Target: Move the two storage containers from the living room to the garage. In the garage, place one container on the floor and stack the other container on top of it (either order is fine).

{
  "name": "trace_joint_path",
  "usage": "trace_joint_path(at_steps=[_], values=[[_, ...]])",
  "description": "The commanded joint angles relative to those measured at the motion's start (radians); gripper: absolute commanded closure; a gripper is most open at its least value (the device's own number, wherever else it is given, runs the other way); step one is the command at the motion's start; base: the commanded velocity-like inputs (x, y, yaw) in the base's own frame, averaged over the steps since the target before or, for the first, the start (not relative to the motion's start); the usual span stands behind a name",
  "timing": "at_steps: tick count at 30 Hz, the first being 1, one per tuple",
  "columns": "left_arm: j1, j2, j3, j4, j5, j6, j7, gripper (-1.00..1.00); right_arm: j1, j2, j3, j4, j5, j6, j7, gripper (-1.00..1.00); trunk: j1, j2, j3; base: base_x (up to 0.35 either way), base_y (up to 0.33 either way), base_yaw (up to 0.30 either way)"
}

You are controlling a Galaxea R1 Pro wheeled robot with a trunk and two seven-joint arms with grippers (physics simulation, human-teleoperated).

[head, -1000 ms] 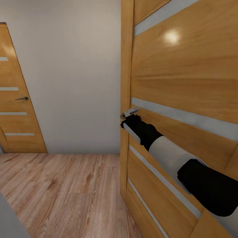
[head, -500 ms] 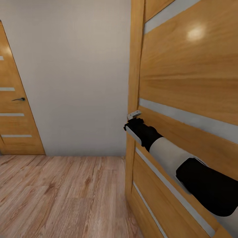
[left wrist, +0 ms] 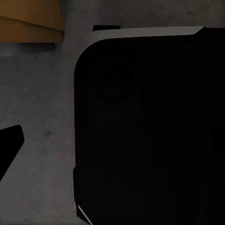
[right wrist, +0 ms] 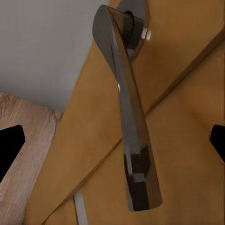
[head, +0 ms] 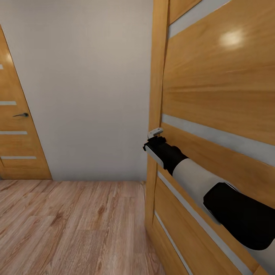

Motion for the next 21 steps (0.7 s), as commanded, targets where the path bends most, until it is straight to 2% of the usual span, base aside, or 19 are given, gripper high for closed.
trace_joint_path(at_steps=[1,4,13,21], values=[[0.000,0.000,0.001,0.000,0.003,-0.003,0.000,-1.00,-0.001,0.000,0.006,0.000,0.002,0.006,-0.011,-1.00,0.000,0.000,-0.001,0.198,-0.075,0.000],[0.000,0.000,0.001,0.000,0.001,-0.003,0.000,-1.00,-0.001,0.000,0.006,0.001,0.002,0.006,-0.011,-1.00,0.000,0.000,-0.001,0.149,-0.073,0.000],[0.000,0.000,0.001,0.000,0.002,-0.003,0.000,-1.00,-0.001,0.000,0.006,0.000,0.002,0.006,-0.011,-1.00,0.000,0.000,-0.001,0.019,-0.005,0.000],[0.000,0.000,0.001,0.000,0.001,-0.003,0.000,-1.00,-0.001,0.000,0.006,0.001,0.002,0.006,-0.011,-1.00,0.000,0.000,-0.001,0.145,0.000,0.000]])
